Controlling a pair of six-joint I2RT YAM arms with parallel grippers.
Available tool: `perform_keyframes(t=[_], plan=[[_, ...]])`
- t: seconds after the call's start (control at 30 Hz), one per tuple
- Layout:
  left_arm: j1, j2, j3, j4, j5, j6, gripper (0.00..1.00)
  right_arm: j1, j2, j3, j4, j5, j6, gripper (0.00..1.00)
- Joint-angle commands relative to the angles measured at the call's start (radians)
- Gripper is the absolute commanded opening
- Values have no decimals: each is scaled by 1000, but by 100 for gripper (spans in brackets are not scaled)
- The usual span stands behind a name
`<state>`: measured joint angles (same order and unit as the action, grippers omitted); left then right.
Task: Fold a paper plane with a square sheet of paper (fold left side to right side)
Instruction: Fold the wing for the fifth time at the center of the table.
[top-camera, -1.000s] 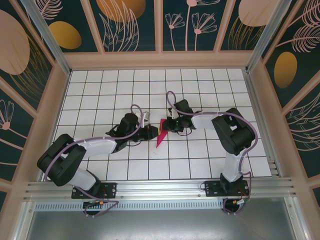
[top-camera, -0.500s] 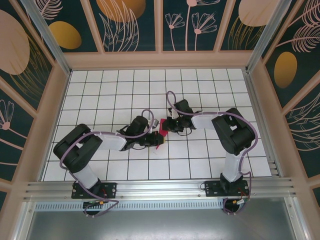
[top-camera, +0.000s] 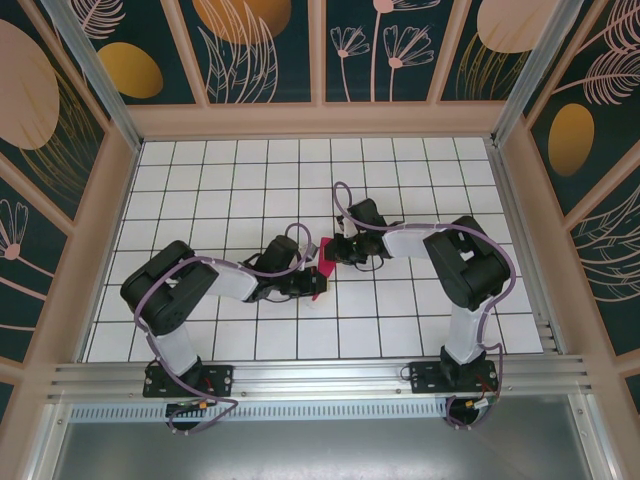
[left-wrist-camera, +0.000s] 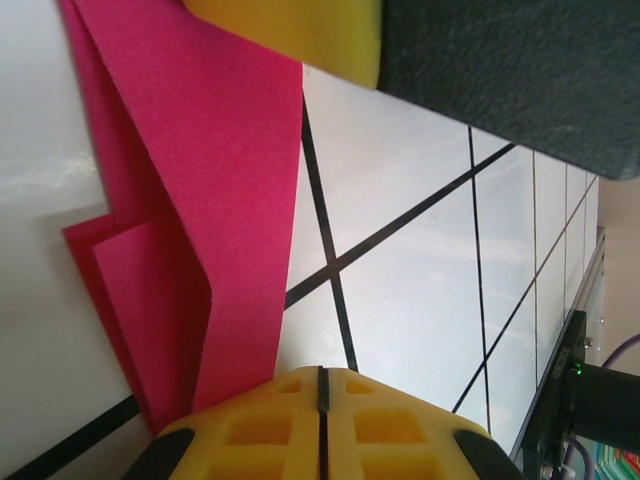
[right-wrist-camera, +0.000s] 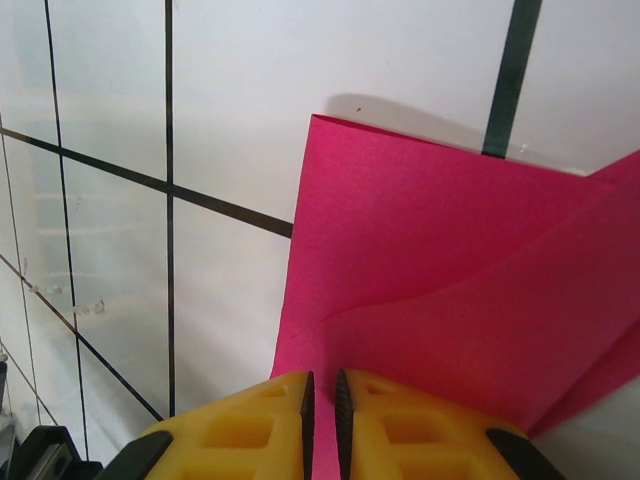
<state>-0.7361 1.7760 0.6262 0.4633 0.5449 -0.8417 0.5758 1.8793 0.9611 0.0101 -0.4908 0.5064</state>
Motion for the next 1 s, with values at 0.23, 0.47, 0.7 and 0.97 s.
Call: perform_keyframes(t=[0.23,0.47,0.7,0.97], plan=[[-11,-14,-78,33,78,-23,11,-23,57,-3,-121,106,-17,19],[20,-173,-19,-72,26,-5,14,-23,54,-7,-120,104,-16,19],[54,-107,62,-154,24,68,15,-24,52,-10,-114,100,-14,19],[54,6,118,-152,56,100,15,-23,52,-11,-114,97,-14,19]])
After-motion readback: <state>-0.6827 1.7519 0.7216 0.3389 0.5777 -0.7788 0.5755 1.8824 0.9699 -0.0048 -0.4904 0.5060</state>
